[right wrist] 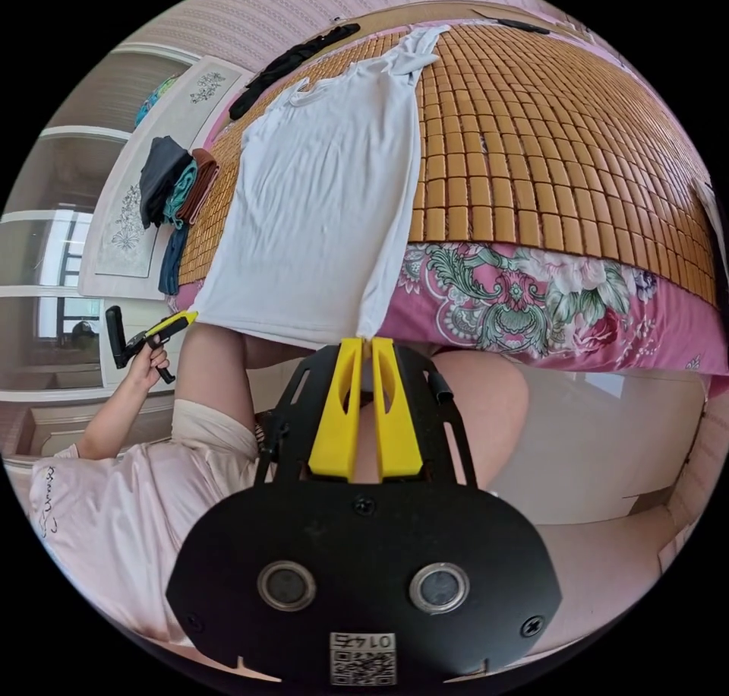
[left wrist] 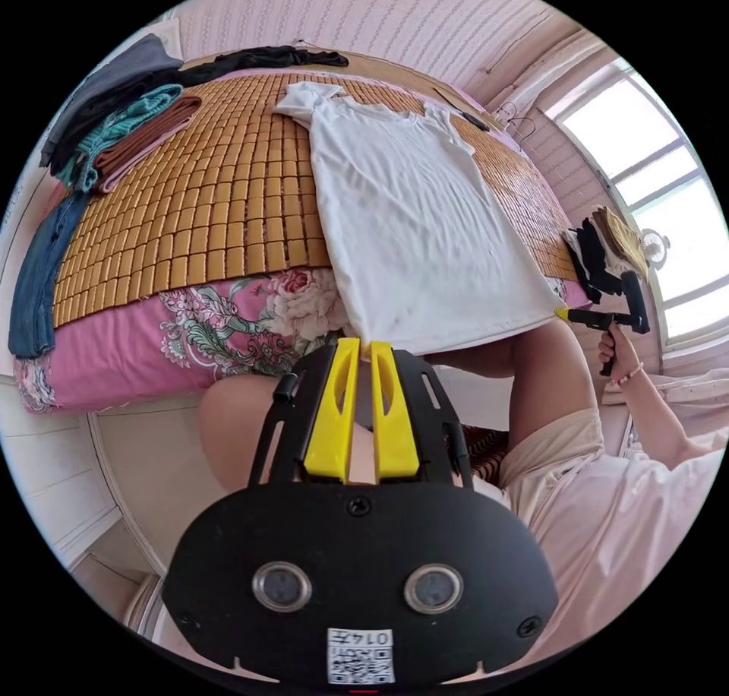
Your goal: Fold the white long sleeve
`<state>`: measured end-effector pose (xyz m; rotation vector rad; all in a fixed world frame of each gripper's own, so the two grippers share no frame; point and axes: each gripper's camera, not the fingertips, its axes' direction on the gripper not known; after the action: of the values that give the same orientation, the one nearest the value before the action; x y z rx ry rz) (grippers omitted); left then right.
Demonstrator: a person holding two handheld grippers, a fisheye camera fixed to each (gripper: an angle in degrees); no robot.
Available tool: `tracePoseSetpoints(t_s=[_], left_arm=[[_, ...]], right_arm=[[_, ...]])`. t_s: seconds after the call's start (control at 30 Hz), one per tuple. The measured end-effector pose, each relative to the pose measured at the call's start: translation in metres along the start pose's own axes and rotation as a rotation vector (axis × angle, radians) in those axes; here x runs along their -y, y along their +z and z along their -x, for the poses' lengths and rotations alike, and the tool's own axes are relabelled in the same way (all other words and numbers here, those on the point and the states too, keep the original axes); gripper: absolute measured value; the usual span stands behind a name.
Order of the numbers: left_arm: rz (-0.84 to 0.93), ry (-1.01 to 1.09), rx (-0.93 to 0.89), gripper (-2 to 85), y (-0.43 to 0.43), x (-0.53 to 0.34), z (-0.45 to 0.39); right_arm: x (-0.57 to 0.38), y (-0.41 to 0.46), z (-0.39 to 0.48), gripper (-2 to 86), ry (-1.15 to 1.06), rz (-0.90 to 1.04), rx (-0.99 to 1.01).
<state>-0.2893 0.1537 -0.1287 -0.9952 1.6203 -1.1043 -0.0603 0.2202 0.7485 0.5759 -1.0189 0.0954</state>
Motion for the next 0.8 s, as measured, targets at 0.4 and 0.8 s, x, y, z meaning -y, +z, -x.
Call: tracePoseSetpoints(t_s=[0.4, 0.8], left_arm=[[-0.103, -0.045, 0.009, 0.1, -0.015, -0.027, 0.016], [0.026, 0.015, 0.066, 6.4, 0.043, 0.000, -0.004]], right_arm=[[0.011, -0.032, -0.039, 6.0, 0.135, -0.092, 0.104], [0.086, -0.033, 0.015, 11.6, 0.022, 0.040, -0.155]])
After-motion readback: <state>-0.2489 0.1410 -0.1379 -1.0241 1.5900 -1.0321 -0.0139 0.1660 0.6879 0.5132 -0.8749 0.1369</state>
